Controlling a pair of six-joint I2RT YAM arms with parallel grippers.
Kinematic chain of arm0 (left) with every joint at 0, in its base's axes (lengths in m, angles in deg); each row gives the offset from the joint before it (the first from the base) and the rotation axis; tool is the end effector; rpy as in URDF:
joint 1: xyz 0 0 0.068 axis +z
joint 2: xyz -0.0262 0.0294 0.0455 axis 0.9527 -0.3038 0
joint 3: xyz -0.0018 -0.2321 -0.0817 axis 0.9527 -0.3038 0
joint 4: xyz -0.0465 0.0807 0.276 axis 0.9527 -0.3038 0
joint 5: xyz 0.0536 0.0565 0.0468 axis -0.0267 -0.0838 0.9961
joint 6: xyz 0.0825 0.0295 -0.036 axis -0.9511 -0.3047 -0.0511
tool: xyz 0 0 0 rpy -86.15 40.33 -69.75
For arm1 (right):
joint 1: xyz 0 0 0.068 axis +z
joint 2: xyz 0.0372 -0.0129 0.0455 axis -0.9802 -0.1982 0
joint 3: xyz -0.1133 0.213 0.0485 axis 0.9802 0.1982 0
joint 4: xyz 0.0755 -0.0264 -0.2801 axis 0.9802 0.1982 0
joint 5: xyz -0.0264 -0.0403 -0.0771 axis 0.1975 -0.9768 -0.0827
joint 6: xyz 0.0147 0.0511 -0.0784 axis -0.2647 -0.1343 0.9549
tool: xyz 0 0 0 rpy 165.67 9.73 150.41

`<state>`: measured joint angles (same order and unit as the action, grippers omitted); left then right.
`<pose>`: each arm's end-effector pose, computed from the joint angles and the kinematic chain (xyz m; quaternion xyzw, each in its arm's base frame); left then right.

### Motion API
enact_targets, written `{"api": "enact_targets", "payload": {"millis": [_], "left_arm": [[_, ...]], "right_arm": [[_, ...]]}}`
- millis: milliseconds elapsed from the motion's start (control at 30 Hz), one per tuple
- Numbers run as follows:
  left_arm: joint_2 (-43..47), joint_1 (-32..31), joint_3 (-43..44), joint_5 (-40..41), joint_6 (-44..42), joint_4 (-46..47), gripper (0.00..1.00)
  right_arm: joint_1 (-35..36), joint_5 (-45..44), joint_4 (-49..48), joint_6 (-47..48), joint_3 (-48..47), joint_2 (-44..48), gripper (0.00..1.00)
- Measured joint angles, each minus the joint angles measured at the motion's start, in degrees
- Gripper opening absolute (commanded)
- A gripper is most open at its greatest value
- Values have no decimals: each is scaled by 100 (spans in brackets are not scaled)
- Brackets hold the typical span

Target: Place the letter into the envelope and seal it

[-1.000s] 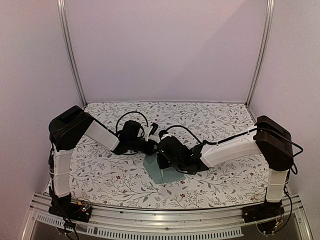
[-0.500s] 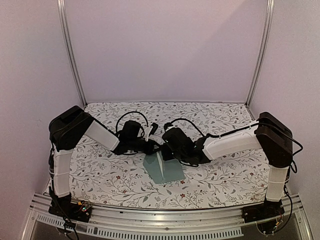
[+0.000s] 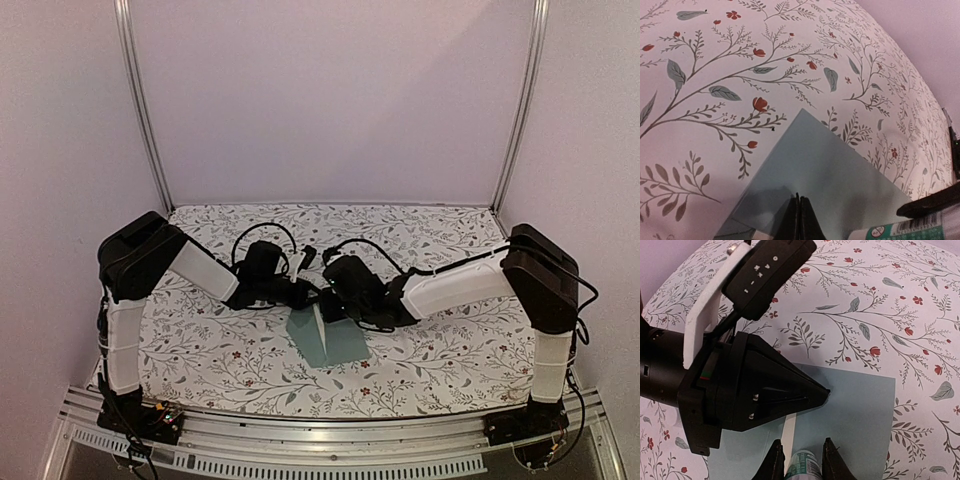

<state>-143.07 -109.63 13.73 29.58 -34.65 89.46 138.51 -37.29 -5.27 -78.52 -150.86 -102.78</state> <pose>0.3331 -0.2991 0.0018 0.2357 0.8388 -0.3818 0.3083 0.2615 0.3915 0.0696 -0.1786 0.8817 0.1621 0.4054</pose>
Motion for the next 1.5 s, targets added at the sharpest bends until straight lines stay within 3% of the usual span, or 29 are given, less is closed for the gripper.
{"api": "enact_targets", "payload": {"millis": [667, 900, 1500], "left_arm": [[0, 0, 0, 24, -28, -4, 0], [0, 0, 0, 92, -44, 7, 0], [-46, 7, 66, 219, -61, 28, 0]], "right_arm": [[570, -715, 496, -483, 116, 177, 0], [505, -986, 876, -498, -216, 13, 0], [186, -1034, 667, -251, -883, -557, 0]]}}
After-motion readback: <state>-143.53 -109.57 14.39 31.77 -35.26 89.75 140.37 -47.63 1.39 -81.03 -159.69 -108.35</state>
